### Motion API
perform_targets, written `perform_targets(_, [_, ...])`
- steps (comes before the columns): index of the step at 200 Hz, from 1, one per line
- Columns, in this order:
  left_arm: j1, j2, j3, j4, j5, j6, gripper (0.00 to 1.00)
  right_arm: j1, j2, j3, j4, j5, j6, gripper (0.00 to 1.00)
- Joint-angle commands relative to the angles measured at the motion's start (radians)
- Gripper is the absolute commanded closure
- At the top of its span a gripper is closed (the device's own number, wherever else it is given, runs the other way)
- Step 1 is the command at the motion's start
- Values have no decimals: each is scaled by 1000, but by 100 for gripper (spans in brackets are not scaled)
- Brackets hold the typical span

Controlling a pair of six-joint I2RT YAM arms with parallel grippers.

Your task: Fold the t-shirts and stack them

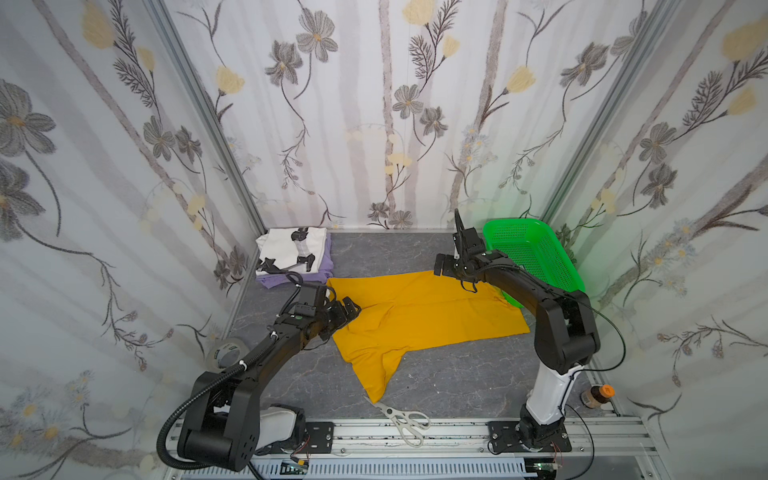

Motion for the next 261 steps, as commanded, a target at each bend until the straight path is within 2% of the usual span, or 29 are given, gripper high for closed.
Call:
perform_targets(1, [-8,105,28,93,18,-33,2,1,-103,-149,33,30,-4,0])
perform_targets(40, [-7,294,83,191,-43,-68,1,11,-295,-377,44,44,18,0])
perform_targets(74, [5,433,231,74,-196,-46,0,2,-435,-489,24,66,40,0])
perform_targets(93, [25,492,330,-24,-340,-33,0,-18,-472,-536,22,77,56,0])
perform_targets(108, [50,498,377,-60,-327,-25,0,-30,-493,-564,23,91,67,0])
perform_targets(132, [55,391,351,-100,-342,0,0,-62,-523,-606,31,114,90,0])
perform_targets(157, [55,210,260,-118,-244,31,0,-76,-544,-630,47,129,123,0])
perform_targets(185, [42,35,127,-195,-162,36,0,-123,-583,-737,71,143,166,2])
perform_targets(209, [-10,-84,3,-248,-150,12,0,-181,-630,-796,100,97,179,5])
perform_targets(228, [-58,-178,-76,-271,-159,-36,5,-218,-684,-835,113,86,190,6])
perform_targets(261, [-210,-267,-142,-344,-259,-163,15,-294,-758,-898,125,62,184,6])
